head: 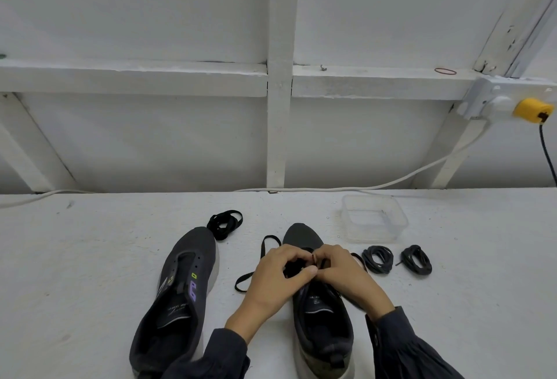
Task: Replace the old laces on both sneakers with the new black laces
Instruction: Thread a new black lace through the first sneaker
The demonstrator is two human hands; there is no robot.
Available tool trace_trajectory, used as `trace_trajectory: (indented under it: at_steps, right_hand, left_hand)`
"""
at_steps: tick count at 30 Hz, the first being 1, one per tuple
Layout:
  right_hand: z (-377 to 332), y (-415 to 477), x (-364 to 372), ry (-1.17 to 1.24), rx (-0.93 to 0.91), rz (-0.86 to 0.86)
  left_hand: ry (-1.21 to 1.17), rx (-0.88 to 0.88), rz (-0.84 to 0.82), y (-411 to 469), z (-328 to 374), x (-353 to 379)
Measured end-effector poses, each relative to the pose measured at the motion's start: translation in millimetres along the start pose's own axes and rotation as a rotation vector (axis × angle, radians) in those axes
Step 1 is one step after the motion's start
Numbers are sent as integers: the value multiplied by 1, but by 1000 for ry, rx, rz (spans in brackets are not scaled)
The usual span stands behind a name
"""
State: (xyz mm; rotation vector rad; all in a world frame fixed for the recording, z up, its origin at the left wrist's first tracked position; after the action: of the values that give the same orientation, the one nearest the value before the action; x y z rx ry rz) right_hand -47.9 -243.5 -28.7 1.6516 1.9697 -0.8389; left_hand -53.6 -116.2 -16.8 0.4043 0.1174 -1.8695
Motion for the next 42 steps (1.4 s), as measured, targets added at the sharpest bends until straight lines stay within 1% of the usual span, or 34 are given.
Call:
trace_trajectory:
  at_steps: [5, 7, 9, 13, 17, 20, 22, 24, 29, 32, 35, 38, 40, 42]
  right_hand:
    - [0, 0, 2, -67, 6, -18]
    - [1, 0, 1, -47, 17, -8]
    - [3, -2, -3, 40, 23, 23]
    - [5, -8, -13, 349, 43, 93]
    - [4, -10, -22, 538, 47, 191]
    - [1, -13, -18, 660, 42, 183]
    - [0, -14, -16, 700, 45, 163]
    - [1, -15, -19, 705, 45, 145]
    - [0, -16, -17, 548, 7, 39]
    - [-1, -15, -16, 546, -8, 61]
    - [-3, -15, -15, 583, -26, 89]
    - [-10, -15, -18, 547, -48, 118]
    - [-13, -15, -22, 514, -48, 153]
    - [-16, -16, -27, 459, -50, 179]
  left_hand:
    - [28, -23, -15, 4, 3, -3]
    - [42, -30, -13, 4, 4, -6]
    - [60, -43, -10, 4, 3, -8]
    - [99, -58, 11, 2, 1, -9]
    - [145, -74, 22, 4, 3, -8]
    - [176, -81, 15, 6, 0, -4]
    - [151, -88, 32, 8, -4, -3]
    - [79, -99, 64, 9, -10, -2]
    - [-82, -115, 159, 7, -20, -2]
    - [-117, -131, 199, 3, -22, -2]
    - [-122, -95, 203, 3, -17, -1]
    - [-130, -57, 198, 2, -14, -1]
    - [-166, -65, 258, -1, -13, -6]
    - [-234, -28, 329, -2, -10, -12]
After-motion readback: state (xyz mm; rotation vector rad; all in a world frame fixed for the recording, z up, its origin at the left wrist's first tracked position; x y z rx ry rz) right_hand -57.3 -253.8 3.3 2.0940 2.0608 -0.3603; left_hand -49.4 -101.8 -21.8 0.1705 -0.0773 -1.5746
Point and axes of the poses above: each hand's wrist, its own y-axis towards the middle knuckle, its own x-axis out of the palm, z = x × y, the point moved 9 cm from there along y, towards the middle knuckle, and after that the axes turned 7 degrees about -y, right-handed, at the moved point
